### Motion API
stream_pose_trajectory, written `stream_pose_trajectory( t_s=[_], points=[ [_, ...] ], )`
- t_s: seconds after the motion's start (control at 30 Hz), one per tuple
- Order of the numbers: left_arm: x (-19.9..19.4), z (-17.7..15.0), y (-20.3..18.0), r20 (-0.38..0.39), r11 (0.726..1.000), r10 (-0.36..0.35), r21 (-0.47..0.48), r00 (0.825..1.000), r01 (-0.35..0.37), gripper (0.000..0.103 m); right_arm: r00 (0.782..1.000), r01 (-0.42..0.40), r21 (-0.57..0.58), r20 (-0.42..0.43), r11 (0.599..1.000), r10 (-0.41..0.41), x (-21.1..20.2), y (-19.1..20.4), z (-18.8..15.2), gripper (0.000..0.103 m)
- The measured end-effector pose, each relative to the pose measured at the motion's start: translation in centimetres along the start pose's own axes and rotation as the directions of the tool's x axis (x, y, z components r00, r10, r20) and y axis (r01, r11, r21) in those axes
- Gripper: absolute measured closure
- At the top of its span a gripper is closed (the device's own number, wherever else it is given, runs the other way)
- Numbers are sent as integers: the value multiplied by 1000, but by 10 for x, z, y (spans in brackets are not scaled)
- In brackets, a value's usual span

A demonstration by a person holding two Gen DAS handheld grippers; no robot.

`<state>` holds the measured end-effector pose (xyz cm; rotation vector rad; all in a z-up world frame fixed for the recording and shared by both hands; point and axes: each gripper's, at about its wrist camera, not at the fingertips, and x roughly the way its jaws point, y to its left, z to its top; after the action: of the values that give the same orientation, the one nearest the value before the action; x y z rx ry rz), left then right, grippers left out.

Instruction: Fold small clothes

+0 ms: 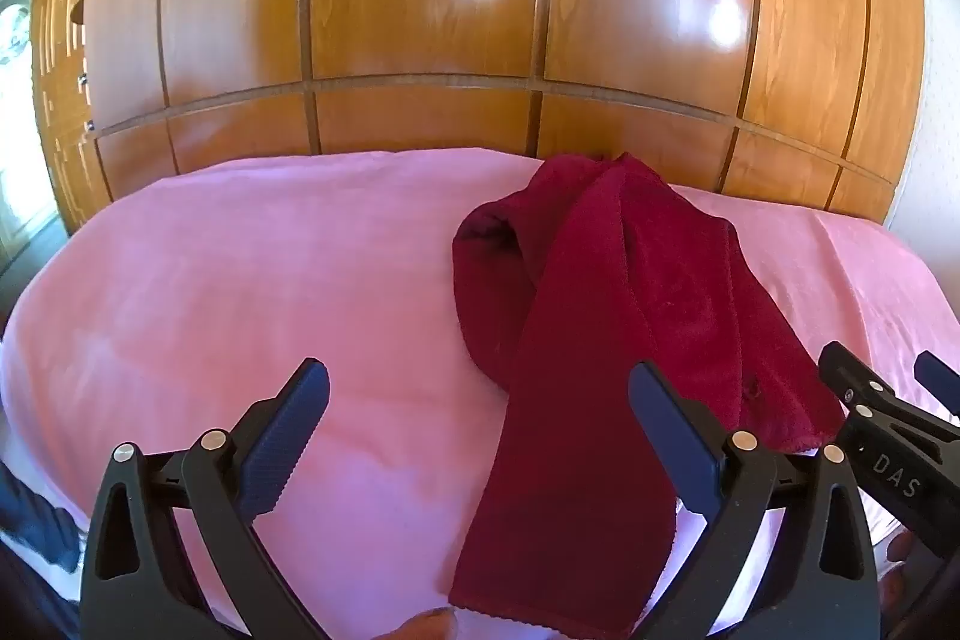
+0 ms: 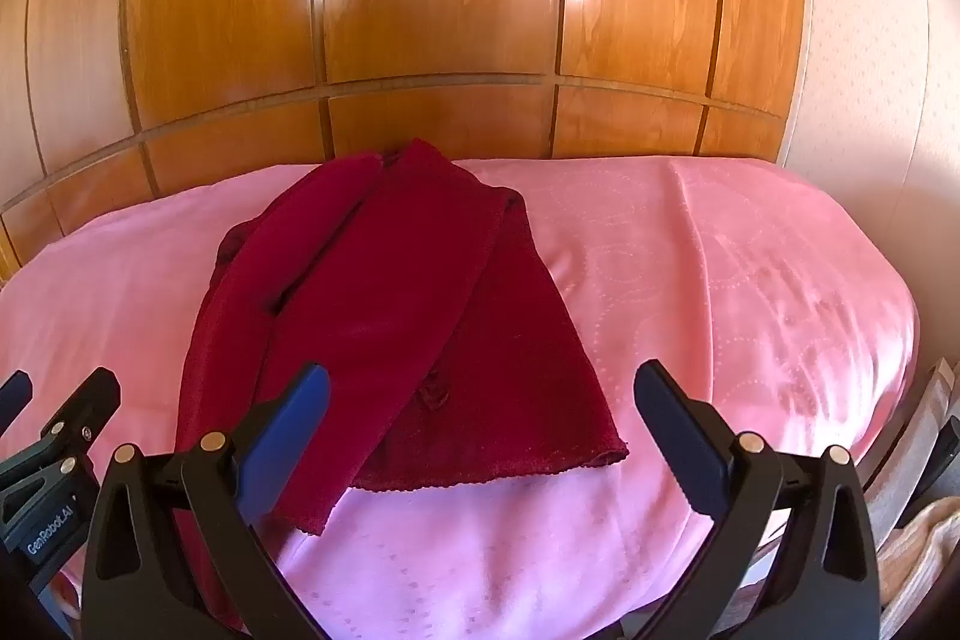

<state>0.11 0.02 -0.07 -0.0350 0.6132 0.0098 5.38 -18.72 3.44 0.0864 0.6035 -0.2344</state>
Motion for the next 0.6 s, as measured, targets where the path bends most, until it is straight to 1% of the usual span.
stream_pose_trajectory(
  t_s=[0.1, 0.13, 0.17, 0.23, 0.3, 0.33, 0.43, 0.6],
  points=[
    [-1, 0, -2, 1, 1000, 2, 3, 1000, -2, 4, 1000, 3, 12, -4, 1000, -3, 1, 3, 1, 2],
    [-2, 0, -3, 5, 1000, 4, 4, 1000, -4, 4, 1000, 2, -5, 18, 1000, -2, -4, 9, -5, 2],
    [-1, -4, -6, 8, 1000, 4, 5, 1000, -4, 4, 1000, -15, 7, 5, 1000, 14, -2, 4, -1, 2],
    [1, -5, -7, 10, 1000, 1, 7, 1000, -2, 4, 1000, -19, 4, -9, 1000, 19, 1, 2, 1, 2],
    [3, -8, -6, 7, 1000, -1, 2, 1000, 1, 4, 1000, -24, -1, -3, 1000, 24, -1, -3, 1, 2],
    [2, -9, -8, 10, 1000, 0, 5, 1000, 0, 4, 1000, -17, -6, 1, 1000, 17, -1, 1, -1, 2],
    [2, -4, 3, -6, 1000, -6, -18, 1000, 6, 4, 1000, -11, -5, -7, 1000, 11, 0, 4, -2, 2],
    [3, -7, 4, -12, 1000, -6, -23, 1000, 6, 4, 1000, -16, -9, -19, 1000, 16, 1, 5, -3, 2]
  ],
)
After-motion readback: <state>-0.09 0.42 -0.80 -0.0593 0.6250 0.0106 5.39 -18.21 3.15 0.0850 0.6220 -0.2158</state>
